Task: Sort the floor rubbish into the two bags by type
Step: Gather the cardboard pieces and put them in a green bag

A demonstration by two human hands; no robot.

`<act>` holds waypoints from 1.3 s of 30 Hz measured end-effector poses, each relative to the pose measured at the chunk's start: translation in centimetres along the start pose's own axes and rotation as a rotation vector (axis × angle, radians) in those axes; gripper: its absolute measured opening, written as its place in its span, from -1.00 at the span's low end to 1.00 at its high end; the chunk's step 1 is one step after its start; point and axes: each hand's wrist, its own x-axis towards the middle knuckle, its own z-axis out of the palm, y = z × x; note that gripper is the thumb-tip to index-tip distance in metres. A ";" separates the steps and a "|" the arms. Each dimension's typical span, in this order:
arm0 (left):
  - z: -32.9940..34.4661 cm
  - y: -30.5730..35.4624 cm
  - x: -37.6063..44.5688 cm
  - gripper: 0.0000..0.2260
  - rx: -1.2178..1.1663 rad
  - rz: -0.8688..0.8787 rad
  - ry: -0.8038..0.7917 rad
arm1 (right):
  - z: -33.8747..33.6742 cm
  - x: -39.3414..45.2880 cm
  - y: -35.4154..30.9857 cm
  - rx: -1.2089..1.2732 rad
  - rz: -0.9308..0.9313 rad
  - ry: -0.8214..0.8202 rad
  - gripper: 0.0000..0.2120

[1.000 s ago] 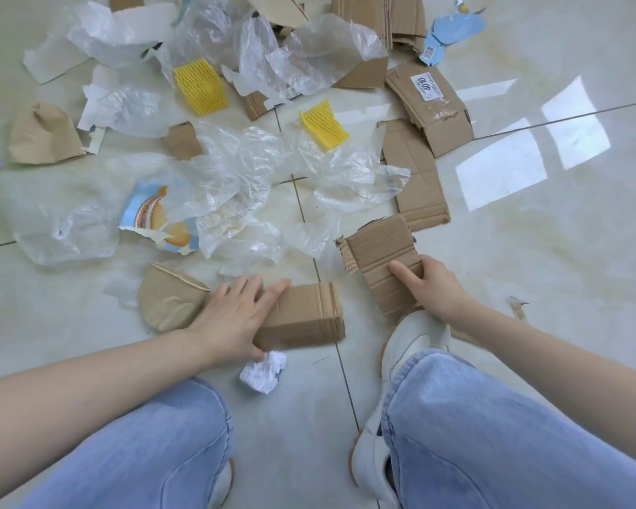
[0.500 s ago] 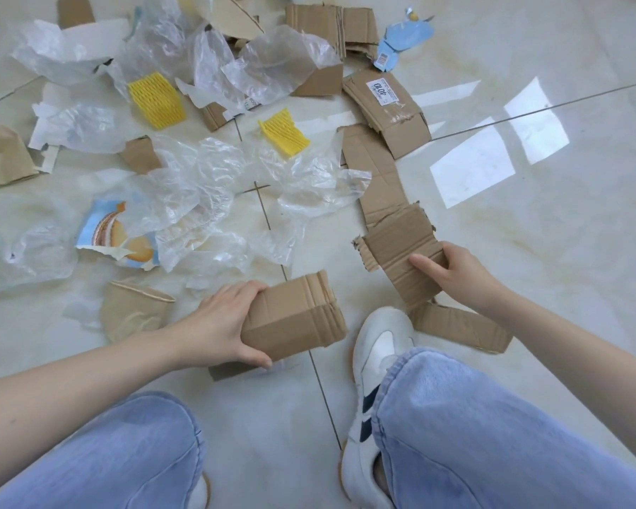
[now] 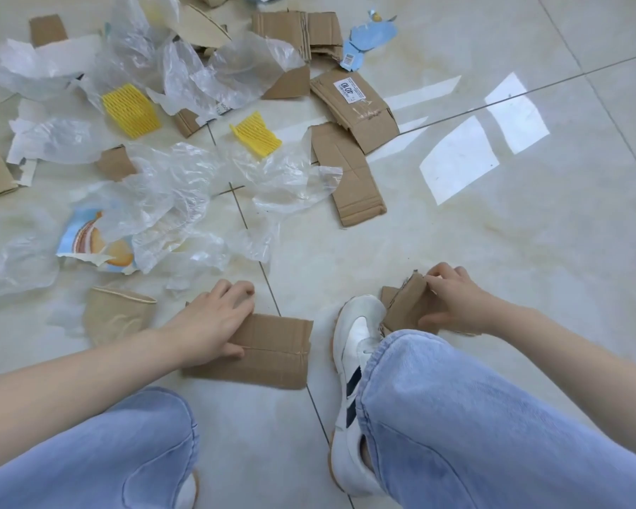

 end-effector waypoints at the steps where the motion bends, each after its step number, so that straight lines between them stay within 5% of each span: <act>1: -0.1 0.2 0.2 -0.49 0.011 -0.004 -0.004 | 0.5 0.0 -0.1 -0.048 0.001 0.017 -0.40; 6: -0.3 1.3 0.7 -0.58 0.015 -0.031 -0.052 | 2.2 0.8 -1.2 -0.130 0.042 0.141 -0.41; 14: 0.0 1.0 0.9 -0.60 -0.166 -0.128 -0.104 | 1.2 1.0 -2.0 0.332 0.013 0.115 -0.80; 19: 0.3 -0.2 0.7 -0.49 -0.349 -0.256 -0.123 | -1.1 1.3 -2.9 0.265 0.033 0.155 -0.66; 22: -0.4 -0.8 0.2 -0.56 -0.298 -0.235 -0.060 | -3.1 1.6 -3.9 0.283 0.029 0.219 -0.55; 29: -2.0 -3.2 -1.7 -0.76 -0.627 -0.262 0.069 | -8.2 1.9 -8.8 0.315 -0.068 0.375 -0.94; 39: -6.7 -8.7 -7.7 -0.86 -1.090 -0.462 0.447 | -16.6 1.9 -21.4 0.619 -0.264 0.376 -0.88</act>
